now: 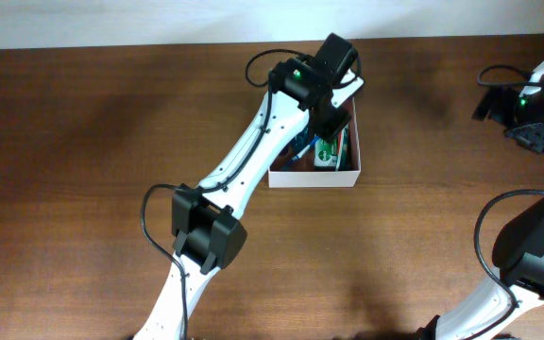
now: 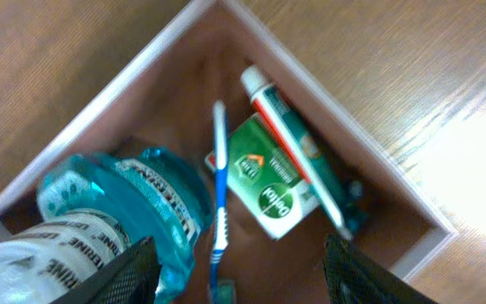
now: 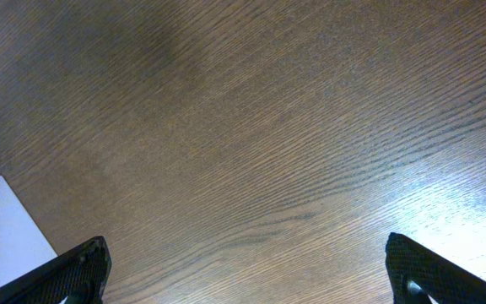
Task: Pack container
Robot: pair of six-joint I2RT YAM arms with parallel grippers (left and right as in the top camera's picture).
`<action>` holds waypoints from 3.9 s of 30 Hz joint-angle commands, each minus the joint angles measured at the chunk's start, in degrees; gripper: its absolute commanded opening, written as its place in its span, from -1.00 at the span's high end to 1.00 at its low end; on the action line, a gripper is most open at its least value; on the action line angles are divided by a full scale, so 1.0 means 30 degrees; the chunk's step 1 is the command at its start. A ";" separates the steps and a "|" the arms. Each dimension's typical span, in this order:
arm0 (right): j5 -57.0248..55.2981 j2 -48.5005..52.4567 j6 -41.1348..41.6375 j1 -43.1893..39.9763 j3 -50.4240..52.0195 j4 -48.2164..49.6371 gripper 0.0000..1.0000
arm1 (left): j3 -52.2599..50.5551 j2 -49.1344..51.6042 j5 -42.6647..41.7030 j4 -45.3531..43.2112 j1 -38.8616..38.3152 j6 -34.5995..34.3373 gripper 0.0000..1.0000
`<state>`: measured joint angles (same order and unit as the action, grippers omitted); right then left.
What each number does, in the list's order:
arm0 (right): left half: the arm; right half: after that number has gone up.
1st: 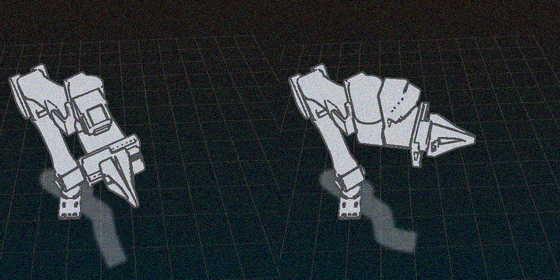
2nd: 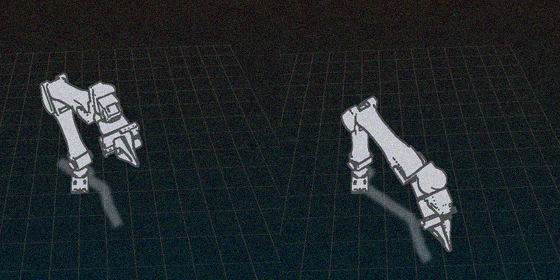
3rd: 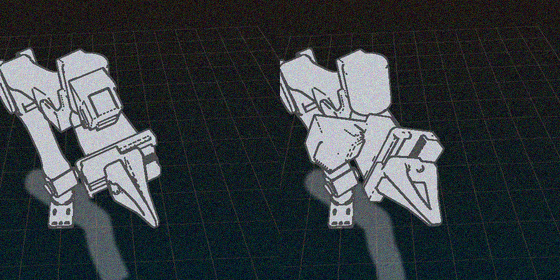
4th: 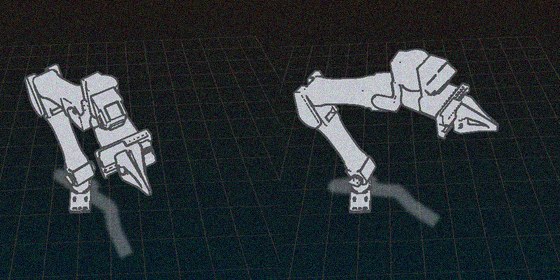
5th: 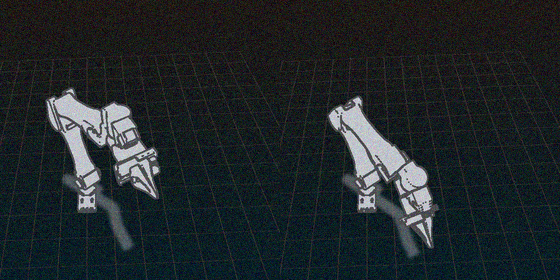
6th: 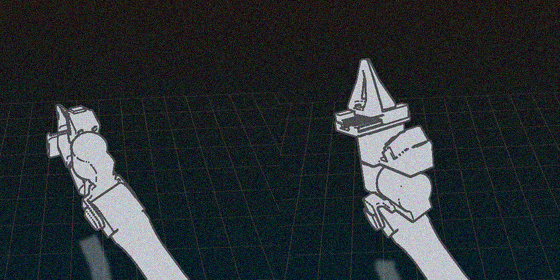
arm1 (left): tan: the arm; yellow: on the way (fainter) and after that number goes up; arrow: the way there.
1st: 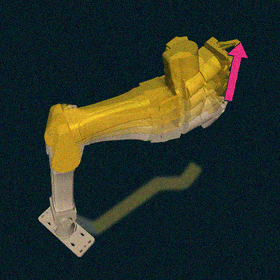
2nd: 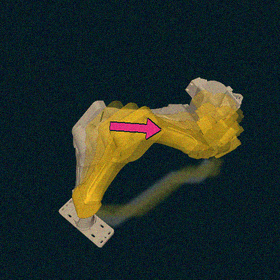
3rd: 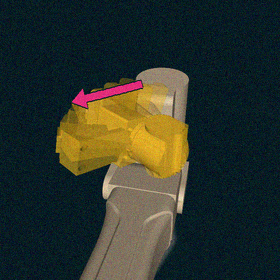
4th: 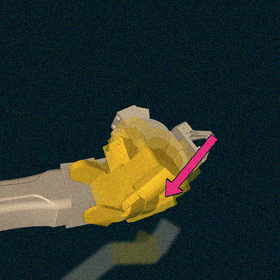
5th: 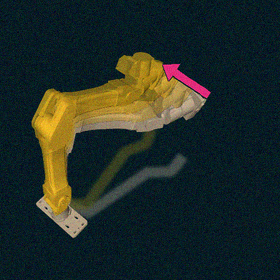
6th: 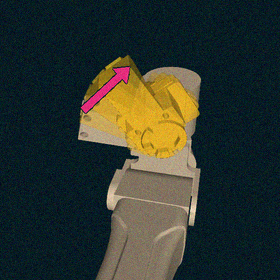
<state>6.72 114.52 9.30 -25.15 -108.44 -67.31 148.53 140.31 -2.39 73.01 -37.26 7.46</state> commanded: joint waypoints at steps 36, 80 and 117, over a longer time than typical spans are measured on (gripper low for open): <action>-0.0109 0.0029 0.0211 0.0000 -0.0321 0.0007 -0.97 | 0.1450 -0.9471 0.2645 0.7890 0.7614 -0.2718 -0.29; -0.0109 0.0029 0.0211 0.0000 -0.0321 0.0007 -0.97 | -0.6623 -0.9449 0.1515 0.7825 1.2174 -0.5748 -0.99; -0.0109 0.0029 0.0211 0.0000 -0.0321 0.0007 -0.97 | -1.4294 -1.0484 -0.3031 -0.2382 1.1220 -0.0444 -0.99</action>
<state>6.72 114.52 9.32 -25.15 -108.44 -67.31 109.49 112.46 -8.86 68.01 -3.84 4.36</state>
